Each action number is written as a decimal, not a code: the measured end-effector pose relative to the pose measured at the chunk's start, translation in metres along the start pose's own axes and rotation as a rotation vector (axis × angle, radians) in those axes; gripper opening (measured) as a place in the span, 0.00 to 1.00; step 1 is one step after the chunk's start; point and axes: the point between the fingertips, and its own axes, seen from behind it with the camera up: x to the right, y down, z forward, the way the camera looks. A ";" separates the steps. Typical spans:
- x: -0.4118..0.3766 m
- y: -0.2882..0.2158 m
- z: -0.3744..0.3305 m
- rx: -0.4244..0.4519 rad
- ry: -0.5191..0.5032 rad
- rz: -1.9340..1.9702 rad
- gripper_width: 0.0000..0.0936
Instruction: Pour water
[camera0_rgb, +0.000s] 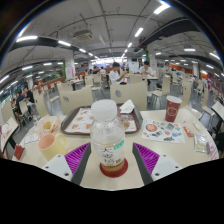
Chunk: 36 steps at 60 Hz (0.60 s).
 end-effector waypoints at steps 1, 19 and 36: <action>0.001 0.000 -0.006 -0.007 0.004 0.001 0.91; 0.005 -0.007 -0.137 -0.102 0.047 -0.004 0.90; -0.001 -0.014 -0.216 -0.088 0.065 -0.040 0.91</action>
